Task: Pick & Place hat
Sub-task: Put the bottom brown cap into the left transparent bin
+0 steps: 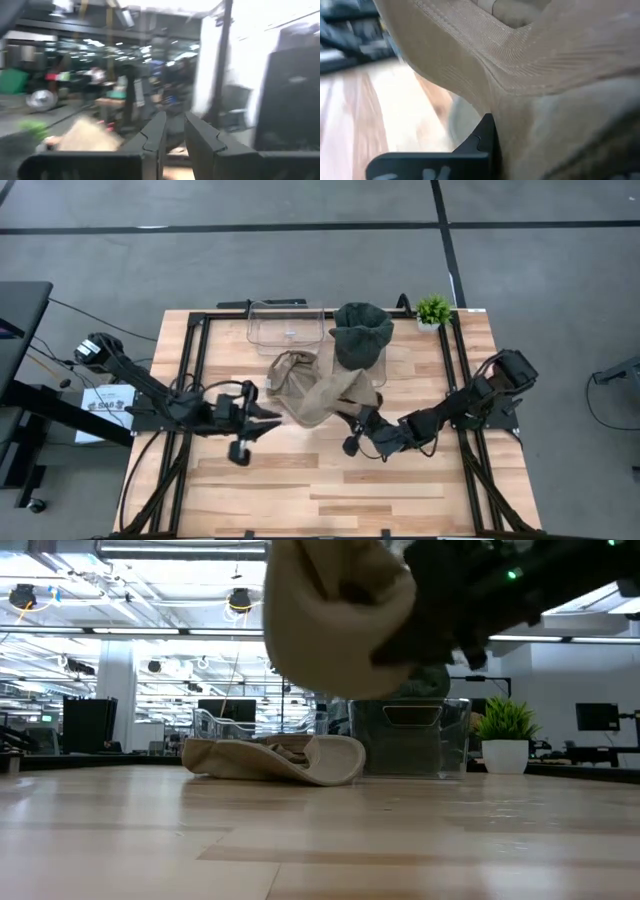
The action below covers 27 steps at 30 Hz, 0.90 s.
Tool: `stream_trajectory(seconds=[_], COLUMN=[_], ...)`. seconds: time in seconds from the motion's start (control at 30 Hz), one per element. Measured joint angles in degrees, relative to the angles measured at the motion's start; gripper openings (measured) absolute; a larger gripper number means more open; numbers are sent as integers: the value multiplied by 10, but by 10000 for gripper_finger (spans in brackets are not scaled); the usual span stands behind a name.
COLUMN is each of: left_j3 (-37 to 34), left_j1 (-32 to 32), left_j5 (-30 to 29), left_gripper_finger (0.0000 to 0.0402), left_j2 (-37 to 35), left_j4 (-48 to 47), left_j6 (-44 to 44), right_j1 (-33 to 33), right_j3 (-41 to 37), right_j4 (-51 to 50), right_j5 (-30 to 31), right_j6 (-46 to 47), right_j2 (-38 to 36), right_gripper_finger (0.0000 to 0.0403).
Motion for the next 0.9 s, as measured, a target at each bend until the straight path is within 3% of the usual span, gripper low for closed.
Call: stream_trajectory(seconds=[0.17, 0.37, 0.63, 0.77, 0.9], left_j3=[0, 0, 63, 136, 204], left_j1=[-6, 15, 67, 72, 73], left_j5=[24, 29, 183, 202, 202], left_gripper_finger=[65, 65, 65, 65, 65], left_j2=[-17, 28, 151, 225, 276], left_j4=[-4, -8, 2, 4, 6], left_j6=[-40, -65, -165, -145, -41], right_j1=[0, 18, 5, 4, 9], right_j3=[0, 1, 7, 9, 9], right_j4=[-162, -180, -189, -190, -189], right_j5=[-60, -83, -81, -81, -78], right_j6=[105, 111, 115, 110, 110], right_j2=[-34, -25, -25, -25, -25], right_gripper_finger=[1, 1, 2, 1, 2])
